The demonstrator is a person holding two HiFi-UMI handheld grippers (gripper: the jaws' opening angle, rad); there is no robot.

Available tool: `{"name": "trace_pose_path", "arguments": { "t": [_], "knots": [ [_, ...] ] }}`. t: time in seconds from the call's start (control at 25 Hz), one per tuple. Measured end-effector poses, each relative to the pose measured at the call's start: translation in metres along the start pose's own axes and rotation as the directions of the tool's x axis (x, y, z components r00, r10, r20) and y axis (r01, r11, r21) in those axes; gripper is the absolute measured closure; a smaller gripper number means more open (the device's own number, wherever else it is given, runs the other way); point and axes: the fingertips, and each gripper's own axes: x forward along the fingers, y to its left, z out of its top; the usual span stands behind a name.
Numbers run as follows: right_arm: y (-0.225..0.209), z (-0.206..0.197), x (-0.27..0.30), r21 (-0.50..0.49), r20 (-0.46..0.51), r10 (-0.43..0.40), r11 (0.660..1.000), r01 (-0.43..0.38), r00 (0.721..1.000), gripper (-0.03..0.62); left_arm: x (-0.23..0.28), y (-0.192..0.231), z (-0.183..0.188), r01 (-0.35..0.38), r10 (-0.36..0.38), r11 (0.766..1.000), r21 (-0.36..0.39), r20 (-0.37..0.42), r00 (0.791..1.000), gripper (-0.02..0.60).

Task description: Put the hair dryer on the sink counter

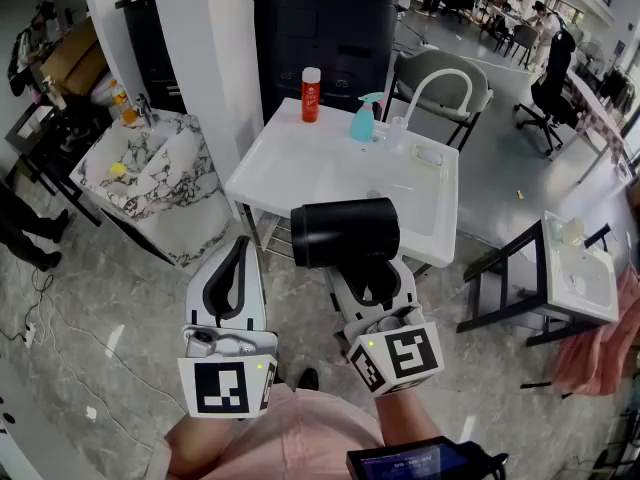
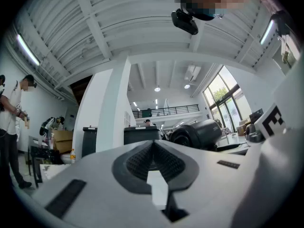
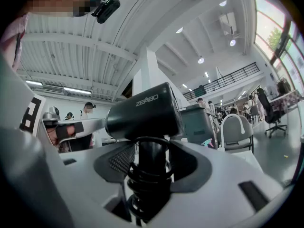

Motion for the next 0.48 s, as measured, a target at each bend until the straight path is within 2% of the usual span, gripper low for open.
{"name": "trace_pose_path", "arguments": {
  "t": [0.48],
  "knots": [
    [-0.013, 0.002, 0.0, 0.013, 0.025, 0.008, 1.0, -0.008, 1.0, 0.362, 0.007, -0.008, -0.002, -0.012, 0.012, 1.0, 0.009, 0.006, 1.0, 0.571]
  ]
}}
